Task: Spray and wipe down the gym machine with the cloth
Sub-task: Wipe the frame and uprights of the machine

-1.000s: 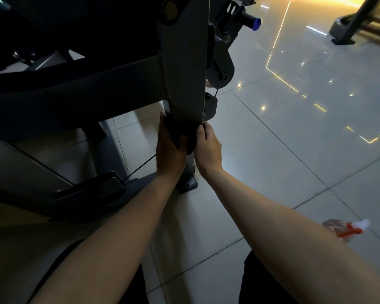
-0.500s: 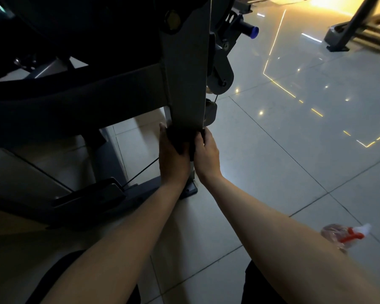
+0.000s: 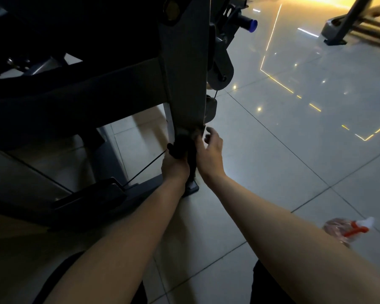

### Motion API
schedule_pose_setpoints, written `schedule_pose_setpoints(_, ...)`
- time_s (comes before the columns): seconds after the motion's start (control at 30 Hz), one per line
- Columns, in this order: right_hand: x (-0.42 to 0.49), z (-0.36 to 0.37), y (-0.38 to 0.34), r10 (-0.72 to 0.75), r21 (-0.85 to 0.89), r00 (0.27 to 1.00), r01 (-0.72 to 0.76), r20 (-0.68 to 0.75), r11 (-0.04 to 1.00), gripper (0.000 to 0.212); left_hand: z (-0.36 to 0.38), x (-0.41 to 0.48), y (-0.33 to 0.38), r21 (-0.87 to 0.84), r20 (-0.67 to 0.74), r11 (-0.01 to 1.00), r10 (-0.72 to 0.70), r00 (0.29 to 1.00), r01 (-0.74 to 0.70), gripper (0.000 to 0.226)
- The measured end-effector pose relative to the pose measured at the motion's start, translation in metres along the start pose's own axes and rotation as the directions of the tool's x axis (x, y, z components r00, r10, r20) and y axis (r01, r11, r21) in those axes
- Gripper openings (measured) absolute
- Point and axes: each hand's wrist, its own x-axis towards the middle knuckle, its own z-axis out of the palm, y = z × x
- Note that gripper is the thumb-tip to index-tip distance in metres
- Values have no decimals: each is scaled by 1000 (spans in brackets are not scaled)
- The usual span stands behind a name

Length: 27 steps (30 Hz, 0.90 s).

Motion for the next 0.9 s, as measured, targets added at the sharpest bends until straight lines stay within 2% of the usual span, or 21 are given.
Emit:
schedule_pose_setpoints(0.07,-4,-4,9,147,16,989,-146,-21,989,43,-7,-13,11,-151,-13,988,-15,1000,13,35)
schedule_pose_setpoints(0.13,-9,-3,11,239,66,955,-253,175,965,51,-12,-26,21,-217,-102,973,60,993,-81,43)
schedule_pose_setpoints(0.2,-14,-1,5,204,88,910,-251,362,964,52,-16,-37,31,-264,-188,952,109,976,-157,53)
schedule_pose_setpoints(0.23,-14,1,2,152,90,914,-199,375,976,50,-18,-40,34,-297,-202,937,130,971,-187,53)
schedule_pose_setpoints(0.3,-14,2,-8,44,34,965,-55,258,998,36,-18,-44,37,-313,-177,924,172,969,-221,46)
schedule_pose_setpoints(0.37,-13,2,-17,-55,-42,997,58,61,997,24,-19,-47,38,-272,-135,926,232,963,-261,36)
schedule_pose_setpoints(0.47,-9,0,-33,-142,44,965,155,-220,987,24,-22,-42,45,-322,-148,886,301,942,-334,18)
schedule_pose_setpoints(0.53,-2,-1,-46,-175,100,926,219,-336,970,22,-24,-33,47,-286,-192,884,325,926,-369,18)
schedule_pose_setpoints(0.67,10,3,-65,-344,100,842,419,-416,903,16,-23,-22,48,-249,-109,896,352,930,-368,27)
schedule_pose_setpoints(0.77,8,17,-59,-532,-21,764,564,-366,825,22,-20,-15,40,-291,-97,882,358,929,-370,27)
schedule_pose_setpoints(0.83,7,24,-47,-583,-66,737,600,-342,797,29,-18,-12,37,-309,-95,895,307,947,-321,29)
schedule_pose_setpoints(0.9,7,28,-30,-565,-71,748,580,-349,812,27,-14,-11,33,-304,-99,916,245,964,-264,33)
